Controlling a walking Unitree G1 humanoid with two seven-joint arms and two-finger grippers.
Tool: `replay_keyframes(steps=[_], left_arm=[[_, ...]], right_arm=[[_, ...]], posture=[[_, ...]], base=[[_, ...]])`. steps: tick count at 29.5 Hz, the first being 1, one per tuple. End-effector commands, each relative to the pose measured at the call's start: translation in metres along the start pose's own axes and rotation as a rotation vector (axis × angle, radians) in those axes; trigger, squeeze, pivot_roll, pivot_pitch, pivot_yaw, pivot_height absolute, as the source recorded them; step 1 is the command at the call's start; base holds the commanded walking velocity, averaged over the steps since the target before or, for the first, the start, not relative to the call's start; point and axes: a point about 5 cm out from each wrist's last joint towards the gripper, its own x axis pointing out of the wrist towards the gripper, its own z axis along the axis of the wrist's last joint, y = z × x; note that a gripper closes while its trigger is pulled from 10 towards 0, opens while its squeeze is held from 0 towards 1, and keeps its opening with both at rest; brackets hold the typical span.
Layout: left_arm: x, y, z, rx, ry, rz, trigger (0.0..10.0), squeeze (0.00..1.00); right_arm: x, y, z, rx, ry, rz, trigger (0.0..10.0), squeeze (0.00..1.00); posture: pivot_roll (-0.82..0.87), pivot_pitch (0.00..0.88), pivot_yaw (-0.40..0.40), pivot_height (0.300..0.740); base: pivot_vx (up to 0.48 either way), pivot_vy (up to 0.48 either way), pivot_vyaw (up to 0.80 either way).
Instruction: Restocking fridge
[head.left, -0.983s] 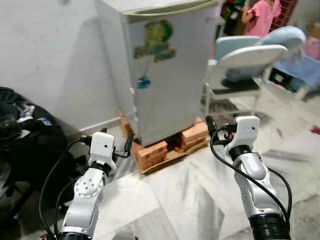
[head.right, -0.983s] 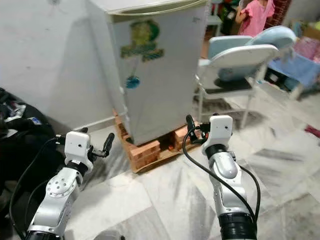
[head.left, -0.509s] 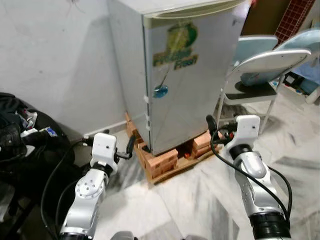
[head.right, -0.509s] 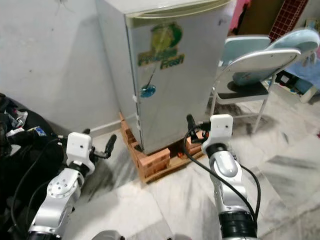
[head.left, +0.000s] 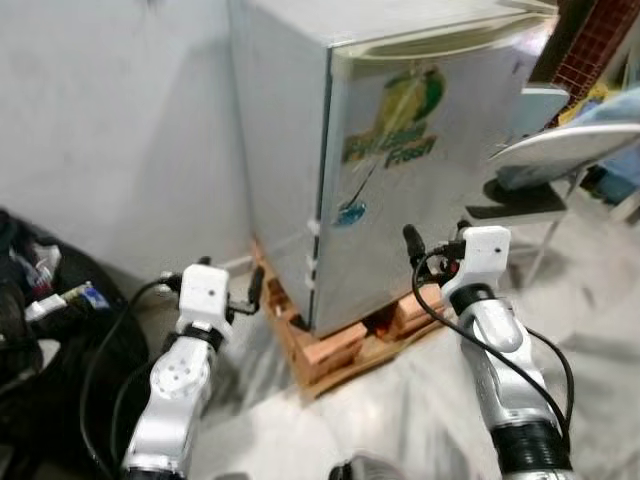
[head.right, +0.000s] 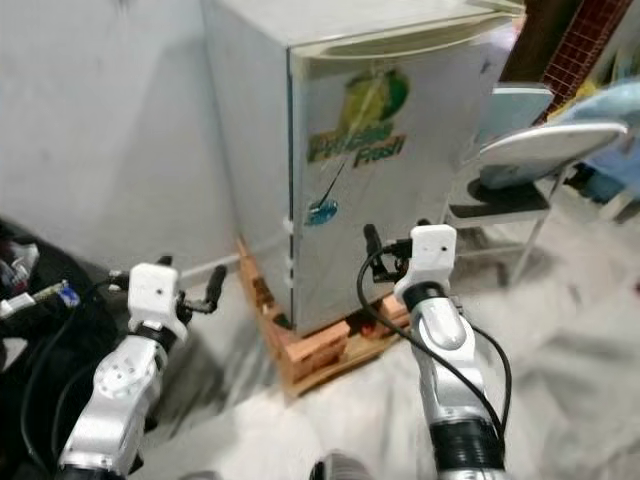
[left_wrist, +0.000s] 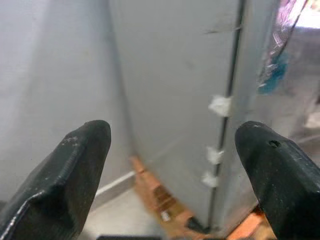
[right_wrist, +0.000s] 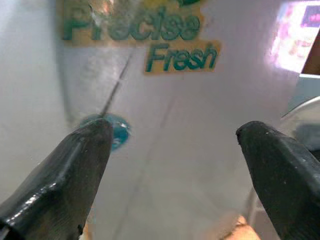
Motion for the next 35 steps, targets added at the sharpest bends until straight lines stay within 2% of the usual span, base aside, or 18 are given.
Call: replay_keyframes(steps=[1,6,11,17,35], left_arm=[[-0.006,0.013,-0.002,0.029,0.01,0.059,10.0,0.0],[-0.012,0.017,-0.002,0.007,-0.006,0.081,10.0,0.0],[-0.012,0.019,-0.002,0.011,-0.001,0.062,10.0,0.0],[-0.008,0.019,-0.001,0.022,0.004,0.042,10.0,0.0],[-0.013,0.017,-0.003,0.018,0.012,0.053,10.0,0.0]], right_arm=[[0.006,0.01,0.005,0.003,-0.014,0.052,10.0,0.0],[0.017,0.017,0.008,-0.006,-0.011,0.104,10.0,0.0],[0.013,0.012,0.005,-0.013,-0.007,0.088,10.0,0.0],[0.008,0.014,0.004,-0.001,-0.013,0.078,10.0,0.0],[0.009,0.015,0.0,0.007,-0.006,0.07,10.0,0.0]], posture=[[0.14,0.0,-0.093,0.74],[0.16,0.0,-0.113,0.74],[0.14,0.0,-0.094,0.74],[0.12,0.001,-0.067,0.74],[0.12,0.009,-0.056,0.74]], base=[[0.0,0.0,0.0],[0.067,0.0,-0.09],[0.439,0.0,-0.76],[0.442,0.0,-0.68],[0.0,0.0,0.0]])
